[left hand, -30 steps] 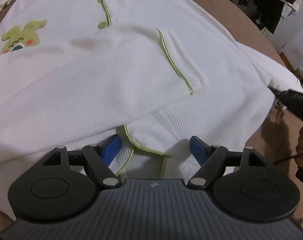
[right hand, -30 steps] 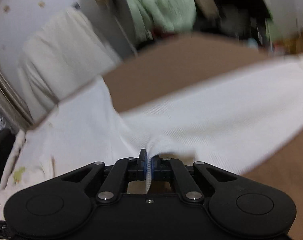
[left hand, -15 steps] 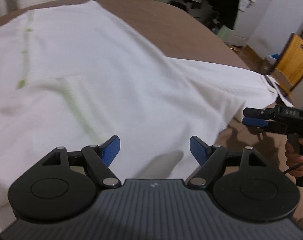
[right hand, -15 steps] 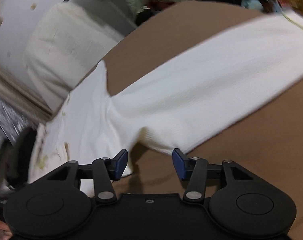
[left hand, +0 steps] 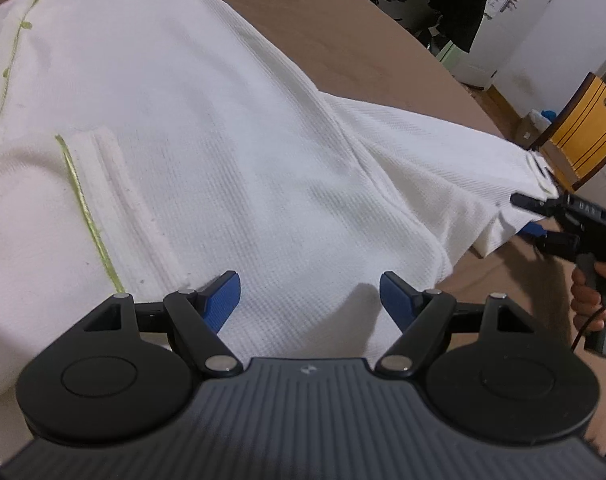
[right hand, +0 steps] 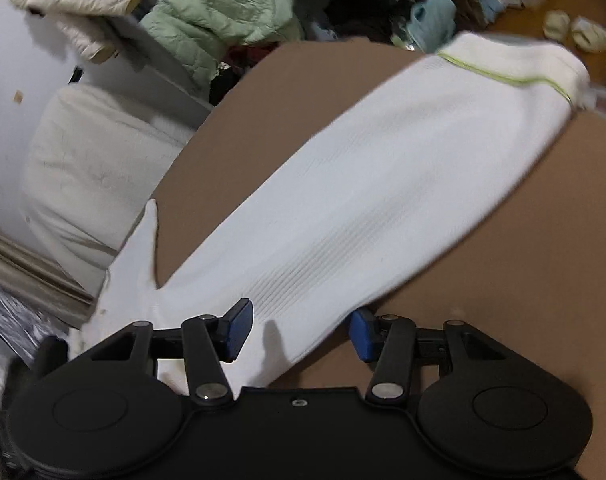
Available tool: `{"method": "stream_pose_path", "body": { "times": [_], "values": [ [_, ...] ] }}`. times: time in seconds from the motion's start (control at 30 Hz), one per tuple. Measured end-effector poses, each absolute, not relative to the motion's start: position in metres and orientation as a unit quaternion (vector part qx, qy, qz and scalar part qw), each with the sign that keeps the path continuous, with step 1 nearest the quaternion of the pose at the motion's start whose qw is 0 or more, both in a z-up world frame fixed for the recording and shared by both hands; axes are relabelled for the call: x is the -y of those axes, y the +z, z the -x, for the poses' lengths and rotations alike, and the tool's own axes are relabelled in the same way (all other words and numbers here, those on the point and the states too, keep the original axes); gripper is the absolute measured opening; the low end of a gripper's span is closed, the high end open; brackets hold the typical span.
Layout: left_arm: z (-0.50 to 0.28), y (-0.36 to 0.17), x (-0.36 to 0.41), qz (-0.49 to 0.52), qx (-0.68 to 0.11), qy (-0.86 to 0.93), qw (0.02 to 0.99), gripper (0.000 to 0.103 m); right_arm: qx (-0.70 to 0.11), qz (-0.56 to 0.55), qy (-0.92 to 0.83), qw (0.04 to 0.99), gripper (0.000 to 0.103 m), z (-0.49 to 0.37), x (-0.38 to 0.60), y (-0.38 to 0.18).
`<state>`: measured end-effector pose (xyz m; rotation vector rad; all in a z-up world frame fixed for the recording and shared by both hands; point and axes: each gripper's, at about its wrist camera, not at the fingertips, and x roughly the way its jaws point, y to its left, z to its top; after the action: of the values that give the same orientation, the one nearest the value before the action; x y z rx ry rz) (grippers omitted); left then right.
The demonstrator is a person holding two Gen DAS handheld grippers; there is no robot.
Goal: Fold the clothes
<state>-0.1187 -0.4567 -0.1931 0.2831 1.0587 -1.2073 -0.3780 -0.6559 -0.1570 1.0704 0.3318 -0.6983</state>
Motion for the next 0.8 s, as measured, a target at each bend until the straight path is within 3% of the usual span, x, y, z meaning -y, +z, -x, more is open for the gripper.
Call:
{"method": "stream_pose_path", "body": {
  "times": [0.03, 0.07, 0.1, 0.13, 0.17, 0.3, 0.53, 0.8],
  "values": [
    [0.119, -0.195, 0.458, -0.131, -0.471, -0.535, 0.689, 0.076, -0.140, -0.492, -0.327, 0.794, 0.054, 0.386, 0.658, -0.157],
    [0.120, -0.197, 0.460, -0.135, -0.471, -0.531, 0.692, 0.076, -0.130, -0.479, -0.339, 0.800, 0.047, 0.385, 0.660, -0.156],
    [0.121, -0.198, 0.462, -0.138, -0.470, -0.529, 0.693, 0.076, -0.131, -0.454, -0.360, 0.805, 0.026, 0.381, 0.662, -0.153],
    [0.122, -0.197, 0.462, -0.143, -0.468, -0.530, 0.693, 0.076, -0.137, -0.415, -0.382, 0.814, 0.011, 0.378, 0.662, -0.144],
    [0.123, -0.194, 0.462, -0.150, -0.465, -0.532, 0.692, 0.076, -0.142, -0.374, -0.403, 0.823, 0.002, 0.376, 0.661, -0.135],
    [0.127, -0.192, 0.460, -0.168, -0.469, -0.545, 0.674, 0.076, -0.162, -0.203, -0.479, 0.839, 0.001, 0.366, 0.660, -0.096],
    [0.134, -0.198, 0.465, -0.196, -0.464, -0.550, 0.667, 0.081, -0.182, -0.195, -0.478, 0.837, 0.001, 0.363, 0.680, -0.088],
    [0.082, -0.148, 0.421, -0.081, -0.463, -0.526, 0.709, 0.080, -0.146, -0.114, -0.339, 0.922, 0.002, 0.271, 0.614, 0.001]
  ]
}}
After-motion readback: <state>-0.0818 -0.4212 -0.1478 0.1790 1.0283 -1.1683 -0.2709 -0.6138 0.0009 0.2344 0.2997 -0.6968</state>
